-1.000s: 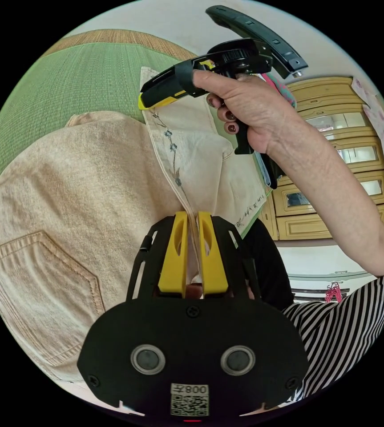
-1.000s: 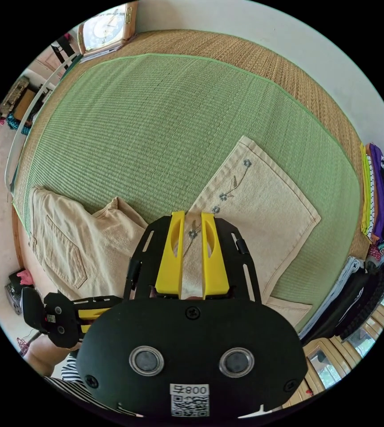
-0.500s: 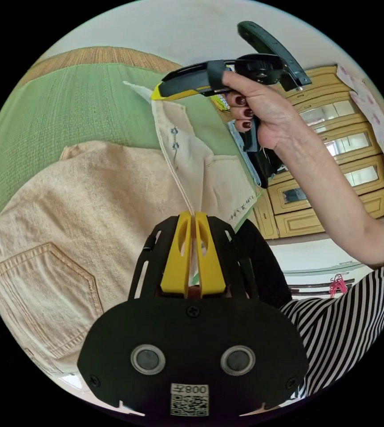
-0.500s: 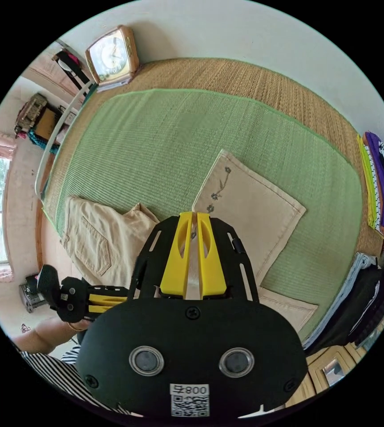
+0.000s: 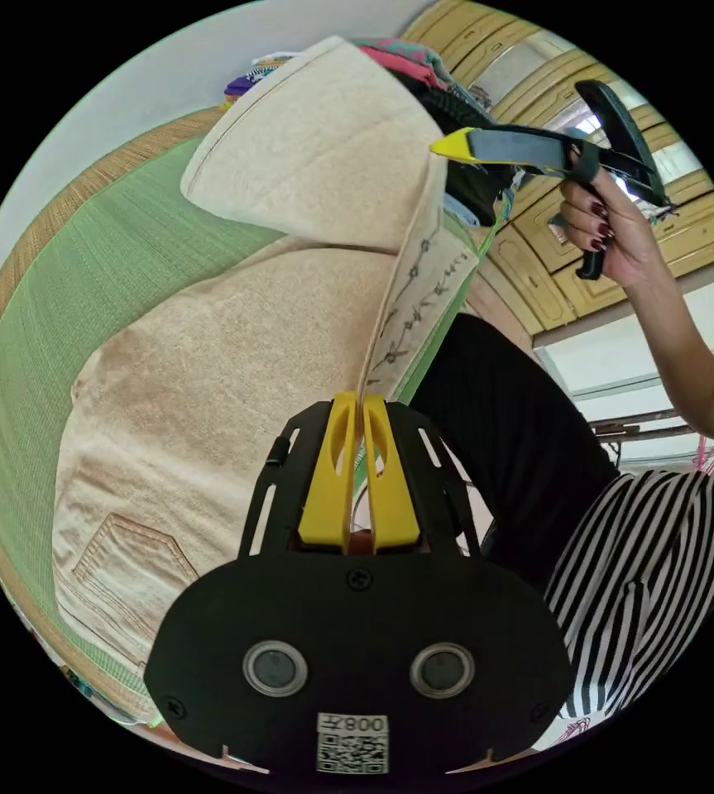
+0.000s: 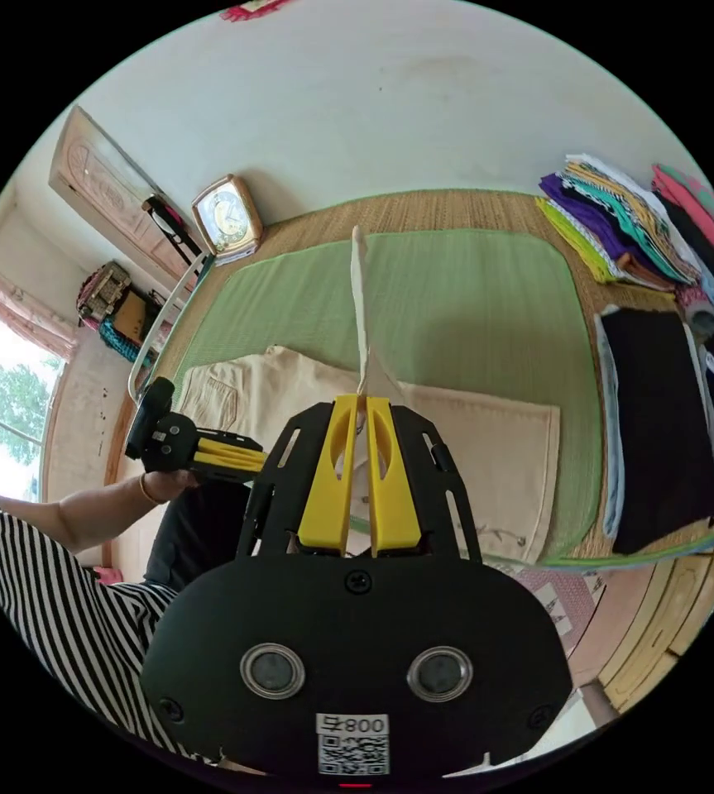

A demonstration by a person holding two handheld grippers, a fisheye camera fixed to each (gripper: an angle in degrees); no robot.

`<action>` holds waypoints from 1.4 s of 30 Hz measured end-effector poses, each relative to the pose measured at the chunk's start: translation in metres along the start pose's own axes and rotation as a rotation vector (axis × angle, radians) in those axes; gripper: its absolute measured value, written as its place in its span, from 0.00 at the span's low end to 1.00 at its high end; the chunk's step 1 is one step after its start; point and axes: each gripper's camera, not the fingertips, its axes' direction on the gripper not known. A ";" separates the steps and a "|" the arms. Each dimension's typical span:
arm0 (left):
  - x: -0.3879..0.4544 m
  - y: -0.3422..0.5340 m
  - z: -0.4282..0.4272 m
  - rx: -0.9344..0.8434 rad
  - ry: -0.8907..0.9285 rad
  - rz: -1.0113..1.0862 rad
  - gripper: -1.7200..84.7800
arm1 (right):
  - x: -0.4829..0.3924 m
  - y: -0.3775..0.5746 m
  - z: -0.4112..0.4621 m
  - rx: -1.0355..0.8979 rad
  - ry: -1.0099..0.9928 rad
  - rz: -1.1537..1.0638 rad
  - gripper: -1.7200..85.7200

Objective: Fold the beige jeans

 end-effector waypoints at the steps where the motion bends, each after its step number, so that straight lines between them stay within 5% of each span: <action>1: 0.006 -0.008 0.010 -0.031 -0.009 0.002 0.03 | 0.015 0.022 0.001 0.002 -0.006 0.034 0.04; 15: 0.046 -0.081 0.049 -0.125 0.008 -0.015 0.07 | 0.160 0.177 0.041 -0.025 -0.155 0.358 0.04; 23: 0.063 -0.152 0.017 0.066 0.145 0.006 0.09 | 0.227 0.223 0.033 0.023 -0.303 0.417 0.06; 32: 0.068 -0.314 0.047 0.048 0.108 0.049 0.13 | 0.296 0.252 -0.007 0.156 -0.163 0.512 0.11; 42: 0.064 -0.395 0.102 -0.108 0.037 -0.010 0.11 | 0.327 0.249 0.009 0.062 0.019 0.469 0.12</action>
